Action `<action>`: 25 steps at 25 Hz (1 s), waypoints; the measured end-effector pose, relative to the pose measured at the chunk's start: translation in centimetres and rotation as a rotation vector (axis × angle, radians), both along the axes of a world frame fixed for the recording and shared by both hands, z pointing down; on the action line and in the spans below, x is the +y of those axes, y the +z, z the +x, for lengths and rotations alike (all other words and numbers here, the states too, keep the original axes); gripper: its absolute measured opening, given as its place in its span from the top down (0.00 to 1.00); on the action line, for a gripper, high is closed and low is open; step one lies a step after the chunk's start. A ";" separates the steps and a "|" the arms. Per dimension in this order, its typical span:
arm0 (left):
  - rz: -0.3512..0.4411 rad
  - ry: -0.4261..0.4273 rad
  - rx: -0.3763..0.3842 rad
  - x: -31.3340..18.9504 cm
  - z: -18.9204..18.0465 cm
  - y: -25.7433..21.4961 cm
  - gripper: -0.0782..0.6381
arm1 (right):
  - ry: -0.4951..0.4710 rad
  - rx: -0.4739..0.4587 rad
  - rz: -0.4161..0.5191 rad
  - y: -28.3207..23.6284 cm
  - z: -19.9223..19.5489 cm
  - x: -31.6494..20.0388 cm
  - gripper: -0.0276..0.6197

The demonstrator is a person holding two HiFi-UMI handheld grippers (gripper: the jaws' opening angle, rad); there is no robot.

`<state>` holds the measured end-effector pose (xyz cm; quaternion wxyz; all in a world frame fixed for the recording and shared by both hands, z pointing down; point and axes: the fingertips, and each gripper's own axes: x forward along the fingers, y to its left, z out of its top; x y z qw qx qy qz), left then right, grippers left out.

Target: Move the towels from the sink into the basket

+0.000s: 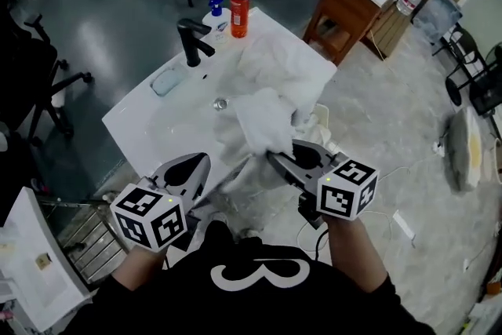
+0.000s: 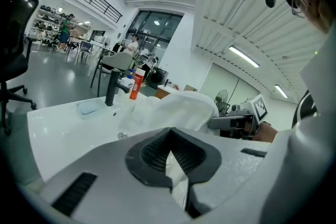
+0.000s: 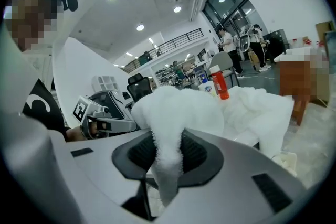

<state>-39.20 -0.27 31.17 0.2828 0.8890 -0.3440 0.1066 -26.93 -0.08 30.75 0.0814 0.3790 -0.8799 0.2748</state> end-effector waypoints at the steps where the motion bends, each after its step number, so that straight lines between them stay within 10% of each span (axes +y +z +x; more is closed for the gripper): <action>1: 0.003 0.009 0.001 0.5 1.0 -0.3 0.88 | 0.008 -0.004 0.010 -0.5 1.0 0.6 0.80; 25: 0.038 0.305 0.008 4.9 22.6 1.8 0.88 | 0.424 0.013 0.049 1.1 24.0 8.4 0.80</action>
